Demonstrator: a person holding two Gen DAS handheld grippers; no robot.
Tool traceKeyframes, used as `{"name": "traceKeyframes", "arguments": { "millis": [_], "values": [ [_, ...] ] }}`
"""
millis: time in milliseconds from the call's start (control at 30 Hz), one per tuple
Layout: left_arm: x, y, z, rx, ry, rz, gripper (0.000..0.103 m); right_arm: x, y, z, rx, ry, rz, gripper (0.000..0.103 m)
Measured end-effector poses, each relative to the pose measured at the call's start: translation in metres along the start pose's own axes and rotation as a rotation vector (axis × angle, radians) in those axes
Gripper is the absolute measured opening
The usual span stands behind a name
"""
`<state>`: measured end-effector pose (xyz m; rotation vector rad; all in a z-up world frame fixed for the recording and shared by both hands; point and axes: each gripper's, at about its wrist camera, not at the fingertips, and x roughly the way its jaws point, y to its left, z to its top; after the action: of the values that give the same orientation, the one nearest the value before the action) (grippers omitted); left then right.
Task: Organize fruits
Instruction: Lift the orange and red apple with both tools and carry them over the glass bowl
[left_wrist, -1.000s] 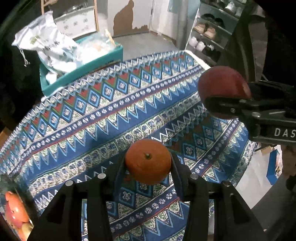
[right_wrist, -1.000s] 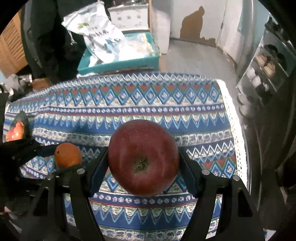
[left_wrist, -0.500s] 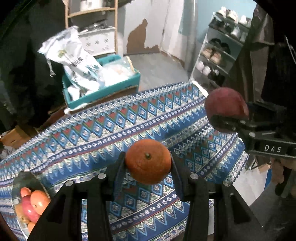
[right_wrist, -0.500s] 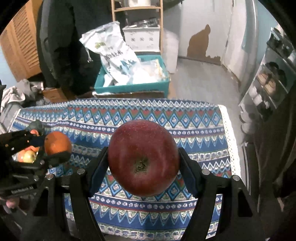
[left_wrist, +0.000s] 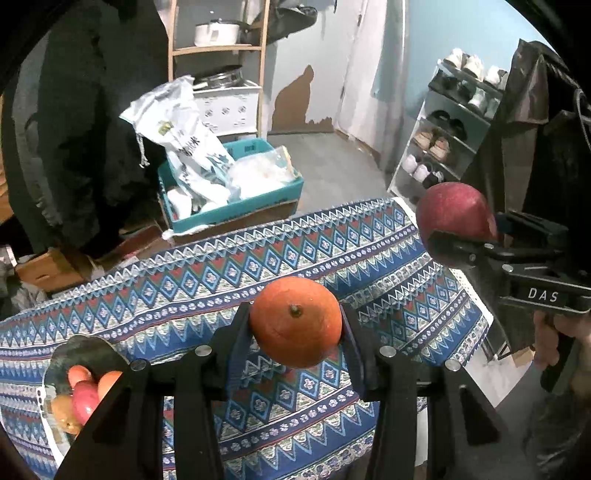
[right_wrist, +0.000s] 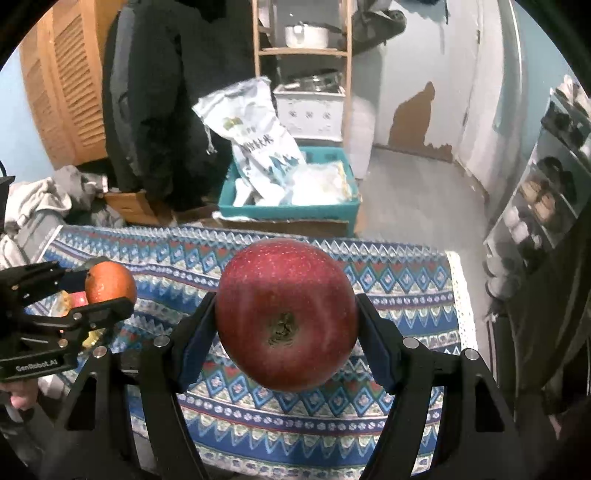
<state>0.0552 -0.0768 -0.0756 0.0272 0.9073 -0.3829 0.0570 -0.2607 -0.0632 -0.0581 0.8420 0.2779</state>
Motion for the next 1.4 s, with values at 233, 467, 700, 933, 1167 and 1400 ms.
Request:
{"name": "traceKeyframes", "arguments": {
  "millis": [233, 467, 700, 933, 1167, 1400],
  "values": [
    [-0.021, 0.022, -0.005, -0.033, -0.032, 0.019, 0.047, -0.008, 0.025, 0.014, -0.024, -0.03, 0.041, 0.072],
    [-0.039, 0.047, -0.013, -0.072, -0.053, 0.046, 0.047, -0.006, 0.055, 0.026, -0.062, -0.039, 0.076, 0.072],
    [-0.058, 0.078, -0.023, -0.13, -0.072, 0.075, 0.047, 0.004, 0.086, 0.034, -0.097, -0.026, 0.123, 0.072],
    [-0.07, 0.108, -0.034, -0.191, -0.079, 0.096, 0.047, 0.017, 0.122, 0.044, -0.136, -0.006, 0.163, 0.072],
    [-0.078, 0.136, -0.047, -0.245, -0.081, 0.11, 0.047, 0.027, 0.157, 0.053, -0.177, 0.003, 0.187, 0.072],
    [-0.084, 0.162, -0.056, -0.28, -0.078, 0.139, 0.047, 0.042, 0.19, 0.058, -0.208, 0.027, 0.224, 0.072]
  ]
}}
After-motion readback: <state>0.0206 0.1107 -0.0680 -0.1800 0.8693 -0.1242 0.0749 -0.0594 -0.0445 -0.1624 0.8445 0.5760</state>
